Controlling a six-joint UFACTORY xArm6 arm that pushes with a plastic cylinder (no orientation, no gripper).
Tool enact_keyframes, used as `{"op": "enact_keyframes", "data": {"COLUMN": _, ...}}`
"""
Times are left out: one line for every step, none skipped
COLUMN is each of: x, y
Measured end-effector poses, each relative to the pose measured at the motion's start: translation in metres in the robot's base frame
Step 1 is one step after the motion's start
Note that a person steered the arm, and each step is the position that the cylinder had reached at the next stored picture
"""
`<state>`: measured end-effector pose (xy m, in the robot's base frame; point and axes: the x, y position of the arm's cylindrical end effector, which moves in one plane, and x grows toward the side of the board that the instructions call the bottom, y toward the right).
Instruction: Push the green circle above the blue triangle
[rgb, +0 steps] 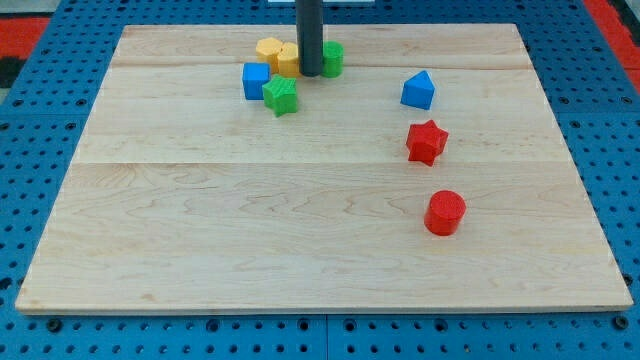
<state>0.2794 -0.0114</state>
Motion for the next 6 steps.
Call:
{"op": "enact_keyframes", "data": {"x": -0.007, "y": 0.023}}
{"op": "enact_keyframes", "data": {"x": -0.019, "y": 0.039}}
{"op": "enact_keyframes", "data": {"x": -0.027, "y": 0.040}}
{"op": "enact_keyframes", "data": {"x": -0.028, "y": 0.023}}
{"op": "enact_keyframes", "data": {"x": -0.054, "y": 0.017}}
{"op": "enact_keyframes", "data": {"x": -0.071, "y": 0.041}}
